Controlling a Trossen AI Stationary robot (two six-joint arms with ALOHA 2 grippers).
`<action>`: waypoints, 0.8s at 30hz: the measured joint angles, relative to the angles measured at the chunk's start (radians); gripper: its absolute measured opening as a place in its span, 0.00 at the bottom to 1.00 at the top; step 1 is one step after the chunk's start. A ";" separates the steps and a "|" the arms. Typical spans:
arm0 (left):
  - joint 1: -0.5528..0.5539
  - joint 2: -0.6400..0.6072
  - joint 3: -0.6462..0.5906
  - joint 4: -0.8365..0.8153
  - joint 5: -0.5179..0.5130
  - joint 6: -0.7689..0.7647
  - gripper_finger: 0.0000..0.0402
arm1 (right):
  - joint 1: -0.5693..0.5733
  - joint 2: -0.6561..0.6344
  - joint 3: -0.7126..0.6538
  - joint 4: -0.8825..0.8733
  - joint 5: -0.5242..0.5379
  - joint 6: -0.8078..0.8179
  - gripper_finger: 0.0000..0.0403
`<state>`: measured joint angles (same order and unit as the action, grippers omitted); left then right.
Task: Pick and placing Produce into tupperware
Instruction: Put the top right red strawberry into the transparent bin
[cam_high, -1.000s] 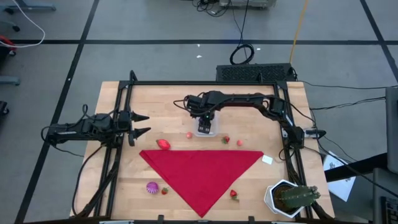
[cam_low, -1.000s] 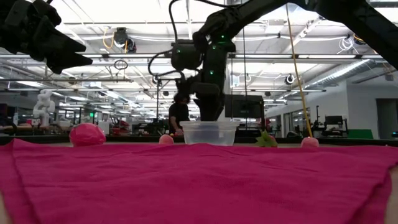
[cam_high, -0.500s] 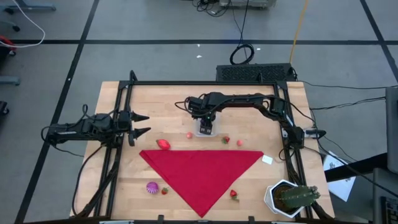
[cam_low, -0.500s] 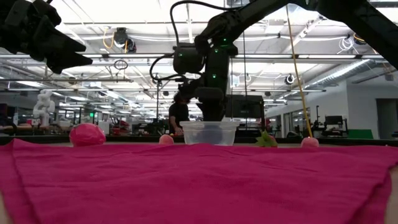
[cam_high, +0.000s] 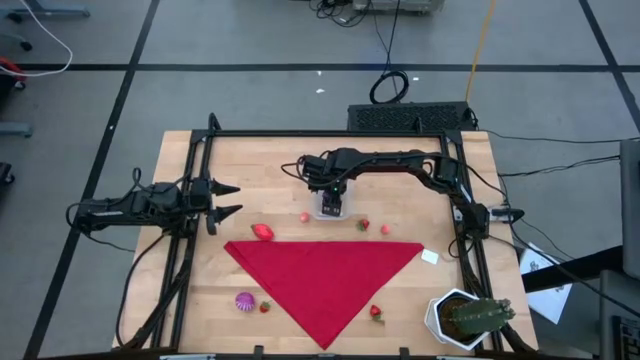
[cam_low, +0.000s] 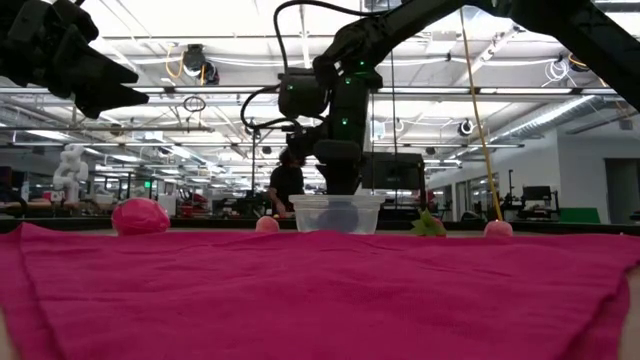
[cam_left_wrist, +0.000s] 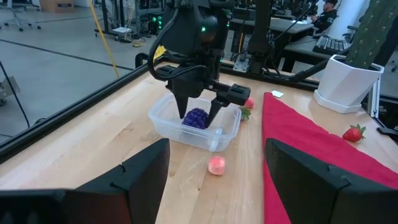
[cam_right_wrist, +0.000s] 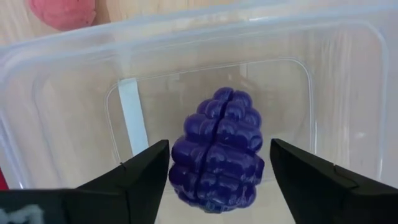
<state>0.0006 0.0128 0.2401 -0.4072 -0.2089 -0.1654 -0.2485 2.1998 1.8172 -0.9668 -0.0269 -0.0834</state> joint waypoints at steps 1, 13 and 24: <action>0.000 0.000 0.000 0.000 0.000 0.000 0.67 | 0.000 0.000 0.000 -0.001 0.000 0.000 0.70; 0.000 0.000 0.000 0.000 0.000 0.000 0.67 | 0.000 -0.010 0.000 -0.012 0.000 0.009 0.74; 0.000 0.000 0.000 0.000 0.000 -0.002 0.67 | 0.000 -0.132 0.000 -0.012 0.000 0.043 0.74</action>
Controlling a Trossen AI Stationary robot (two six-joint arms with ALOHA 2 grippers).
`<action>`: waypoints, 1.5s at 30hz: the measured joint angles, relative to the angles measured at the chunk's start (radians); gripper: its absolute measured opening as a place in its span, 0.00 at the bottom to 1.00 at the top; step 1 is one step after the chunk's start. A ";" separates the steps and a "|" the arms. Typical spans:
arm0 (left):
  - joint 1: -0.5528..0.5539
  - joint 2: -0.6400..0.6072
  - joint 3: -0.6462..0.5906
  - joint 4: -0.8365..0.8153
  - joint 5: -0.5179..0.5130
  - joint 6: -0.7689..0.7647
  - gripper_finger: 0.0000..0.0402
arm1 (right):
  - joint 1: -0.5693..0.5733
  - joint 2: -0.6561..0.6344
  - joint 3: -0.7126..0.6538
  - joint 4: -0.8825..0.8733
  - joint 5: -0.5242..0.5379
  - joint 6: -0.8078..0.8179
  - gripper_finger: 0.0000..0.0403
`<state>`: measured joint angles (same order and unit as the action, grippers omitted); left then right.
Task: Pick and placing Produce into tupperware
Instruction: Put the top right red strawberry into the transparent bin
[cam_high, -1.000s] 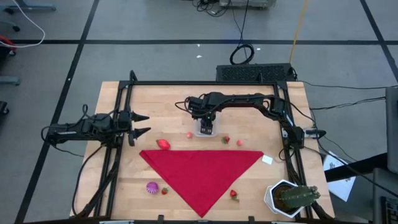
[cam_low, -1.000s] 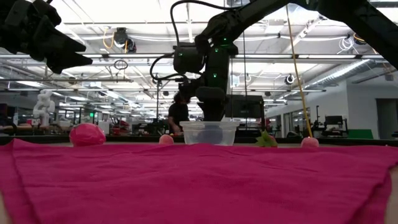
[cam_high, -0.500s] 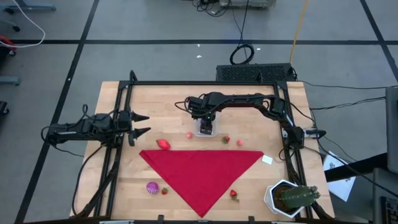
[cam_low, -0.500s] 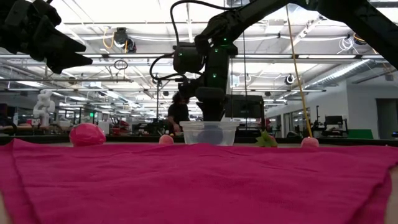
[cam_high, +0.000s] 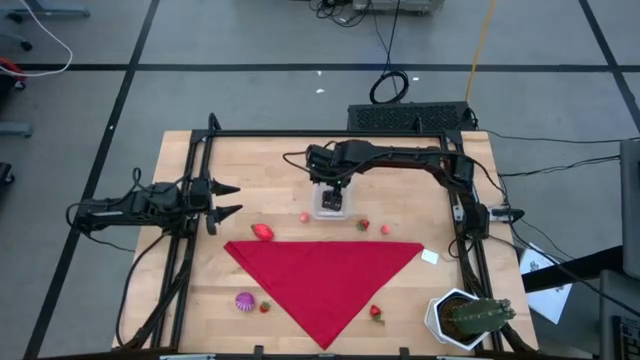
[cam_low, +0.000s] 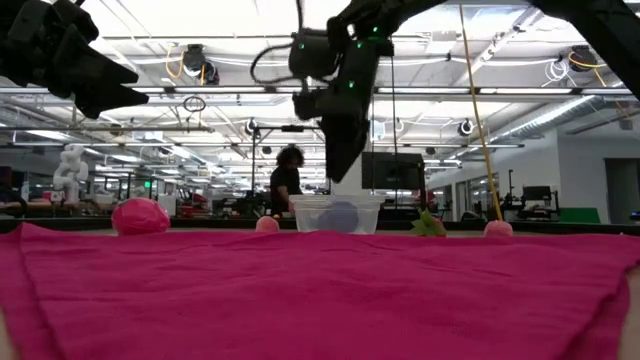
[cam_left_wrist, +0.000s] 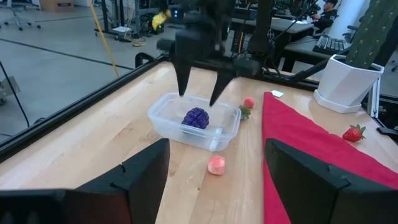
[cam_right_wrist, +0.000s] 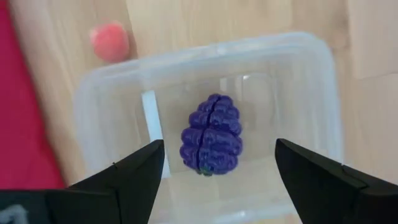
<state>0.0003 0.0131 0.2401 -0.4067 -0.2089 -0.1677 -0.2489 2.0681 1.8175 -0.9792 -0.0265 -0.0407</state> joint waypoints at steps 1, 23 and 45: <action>0.000 0.000 0.000 0.000 0.000 0.000 0.67 | 0.000 -0.015 0.000 -0.004 0.000 0.002 0.74; 0.000 0.000 0.000 -0.001 0.000 -0.004 0.67 | 0.180 -0.240 0.000 -0.265 0.006 0.254 0.74; 0.000 0.000 0.000 0.000 0.000 -0.006 0.67 | 0.289 -0.244 -0.359 -0.199 0.235 0.520 0.74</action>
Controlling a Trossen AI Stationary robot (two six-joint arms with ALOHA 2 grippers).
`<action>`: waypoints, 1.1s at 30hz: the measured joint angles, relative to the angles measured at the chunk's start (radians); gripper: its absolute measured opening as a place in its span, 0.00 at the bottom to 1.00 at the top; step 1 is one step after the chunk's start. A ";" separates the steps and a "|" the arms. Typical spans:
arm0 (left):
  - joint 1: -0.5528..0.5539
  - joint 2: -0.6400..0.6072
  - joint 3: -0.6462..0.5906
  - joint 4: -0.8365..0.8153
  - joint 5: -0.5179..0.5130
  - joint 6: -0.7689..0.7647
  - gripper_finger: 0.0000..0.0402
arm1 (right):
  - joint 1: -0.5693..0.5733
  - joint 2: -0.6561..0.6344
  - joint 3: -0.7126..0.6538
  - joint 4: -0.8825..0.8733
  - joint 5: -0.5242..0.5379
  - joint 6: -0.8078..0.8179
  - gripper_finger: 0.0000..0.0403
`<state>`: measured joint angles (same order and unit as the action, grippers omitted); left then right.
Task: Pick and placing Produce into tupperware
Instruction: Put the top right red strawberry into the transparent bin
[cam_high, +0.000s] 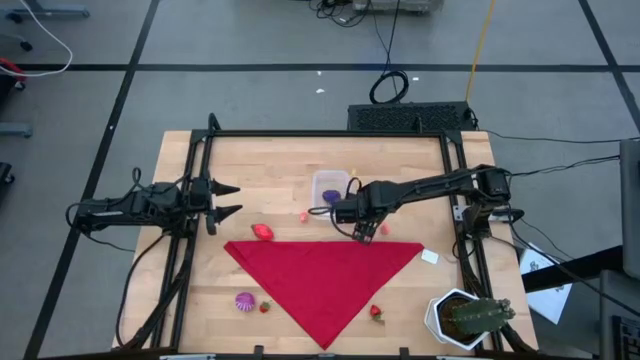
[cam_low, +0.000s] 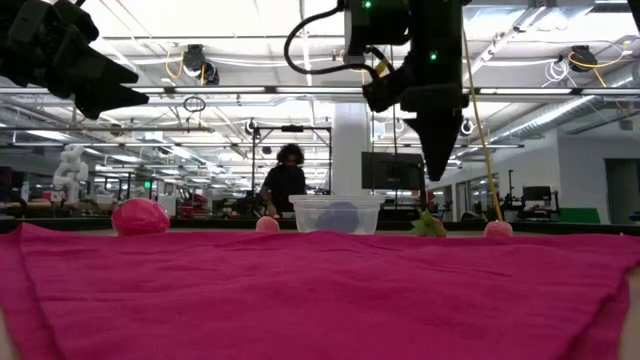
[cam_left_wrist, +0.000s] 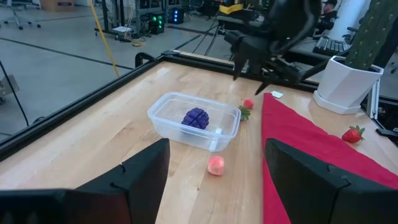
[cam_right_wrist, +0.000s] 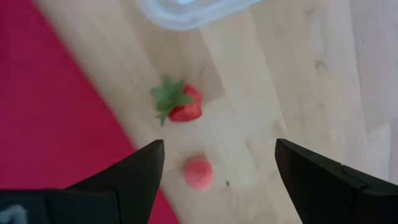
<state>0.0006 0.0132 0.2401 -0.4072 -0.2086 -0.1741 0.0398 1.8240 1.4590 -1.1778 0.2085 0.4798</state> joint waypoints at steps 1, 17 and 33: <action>0.000 0.000 0.000 0.000 0.000 0.000 0.67 | -0.007 0.000 0.000 0.004 0.000 0.008 0.74; 0.000 0.000 0.000 0.000 0.000 0.002 0.67 | -0.006 0.000 0.000 0.022 0.006 -0.481 0.74; 0.000 0.000 0.000 -0.001 0.000 -0.012 0.67 | 0.012 -0.002 -0.028 0.091 -0.003 -0.853 0.74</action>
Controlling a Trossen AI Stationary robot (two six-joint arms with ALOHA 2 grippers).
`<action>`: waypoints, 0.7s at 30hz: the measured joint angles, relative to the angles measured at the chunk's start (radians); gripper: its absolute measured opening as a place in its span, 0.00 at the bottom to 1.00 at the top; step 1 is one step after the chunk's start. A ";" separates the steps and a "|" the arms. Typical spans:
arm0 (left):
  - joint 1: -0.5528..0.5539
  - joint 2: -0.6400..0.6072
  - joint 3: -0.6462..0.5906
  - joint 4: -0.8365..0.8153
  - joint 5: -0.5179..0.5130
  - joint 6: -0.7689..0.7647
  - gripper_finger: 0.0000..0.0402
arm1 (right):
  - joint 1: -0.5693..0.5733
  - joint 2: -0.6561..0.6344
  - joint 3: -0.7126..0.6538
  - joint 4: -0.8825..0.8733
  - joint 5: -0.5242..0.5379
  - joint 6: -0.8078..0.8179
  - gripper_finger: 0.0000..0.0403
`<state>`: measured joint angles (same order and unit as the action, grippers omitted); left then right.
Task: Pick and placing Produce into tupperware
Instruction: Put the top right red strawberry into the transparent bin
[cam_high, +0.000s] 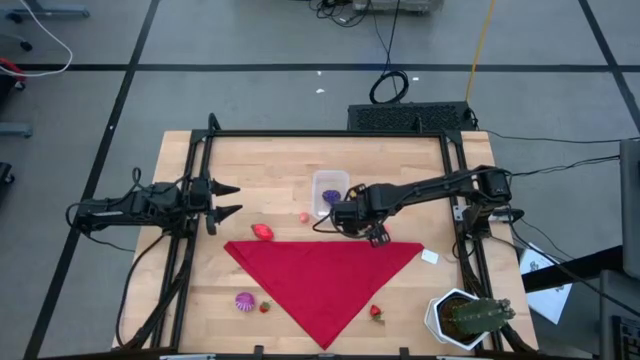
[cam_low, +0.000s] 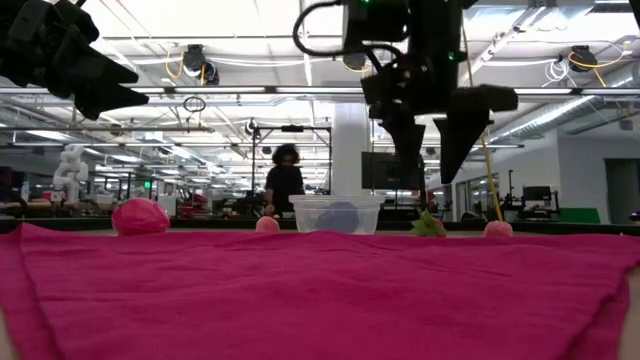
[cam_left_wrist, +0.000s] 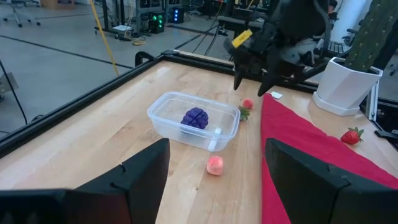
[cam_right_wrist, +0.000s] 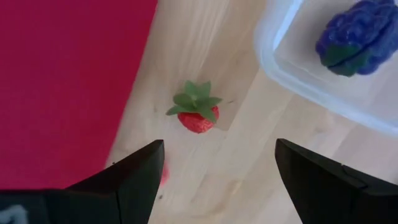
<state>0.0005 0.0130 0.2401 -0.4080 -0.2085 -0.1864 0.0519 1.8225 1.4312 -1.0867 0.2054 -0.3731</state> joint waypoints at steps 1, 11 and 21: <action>0.000 0.000 0.000 0.000 0.000 0.000 0.67 | 0.000 0.000 -0.012 0.010 0.000 -0.019 0.74; 0.000 0.000 0.000 0.000 0.000 -0.001 0.67 | 0.000 0.000 -0.134 0.125 0.000 -0.145 0.74; 0.000 0.000 0.000 0.000 0.000 -0.002 0.67 | 0.000 0.000 -0.195 0.235 -0.001 -0.168 0.74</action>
<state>0.0002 0.0128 0.2401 -0.4080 -0.2085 -0.1886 0.0517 1.8229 1.2364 -0.8517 0.2047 -0.5410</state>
